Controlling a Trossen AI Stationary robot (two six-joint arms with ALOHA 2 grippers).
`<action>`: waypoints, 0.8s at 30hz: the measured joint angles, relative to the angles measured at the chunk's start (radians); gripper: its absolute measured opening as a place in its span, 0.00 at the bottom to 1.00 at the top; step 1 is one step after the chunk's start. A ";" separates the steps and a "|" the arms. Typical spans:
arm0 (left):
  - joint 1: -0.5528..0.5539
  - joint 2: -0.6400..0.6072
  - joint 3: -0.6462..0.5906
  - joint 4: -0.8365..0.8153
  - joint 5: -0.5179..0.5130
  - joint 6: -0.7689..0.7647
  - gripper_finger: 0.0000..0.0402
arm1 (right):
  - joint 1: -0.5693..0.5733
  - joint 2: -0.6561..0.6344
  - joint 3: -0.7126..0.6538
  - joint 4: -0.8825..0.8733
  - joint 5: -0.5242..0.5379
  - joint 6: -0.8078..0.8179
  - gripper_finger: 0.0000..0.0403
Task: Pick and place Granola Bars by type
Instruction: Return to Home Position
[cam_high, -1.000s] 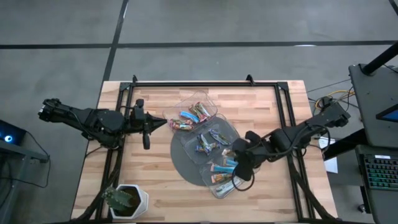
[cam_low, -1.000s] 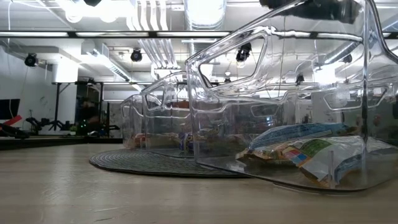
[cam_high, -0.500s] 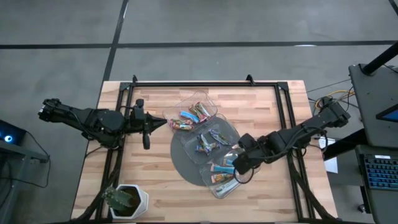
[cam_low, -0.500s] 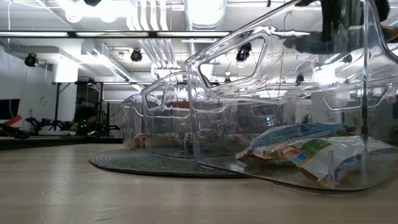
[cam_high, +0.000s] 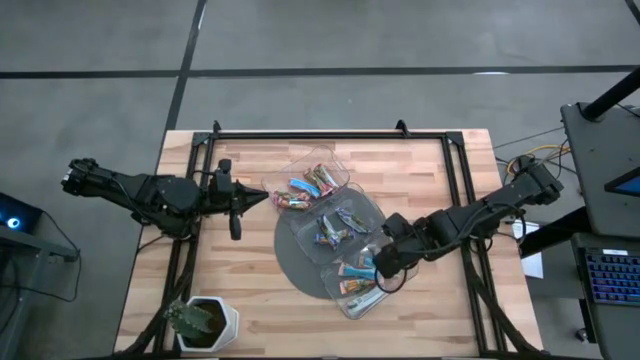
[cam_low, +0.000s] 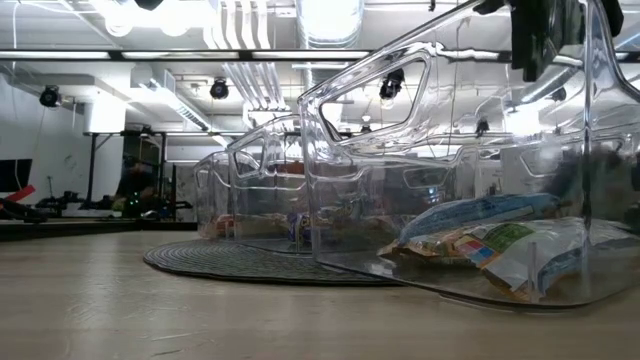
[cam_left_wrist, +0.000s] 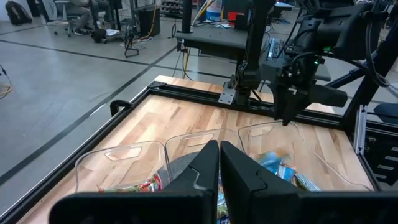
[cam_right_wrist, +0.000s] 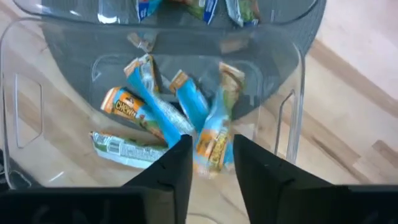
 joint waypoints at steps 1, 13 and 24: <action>0.000 0.000 0.000 0.000 0.000 0.000 0.00 | 0.000 0.000 0.000 0.001 0.012 -0.001 0.27; 0.000 0.000 0.000 0.000 0.000 -0.030 0.00 | 0.001 -0.009 0.065 0.223 0.082 -0.477 0.29; 0.000 -0.032 0.008 0.043 0.080 -0.031 0.00 | 0.003 -0.153 0.102 0.394 0.181 -0.880 0.03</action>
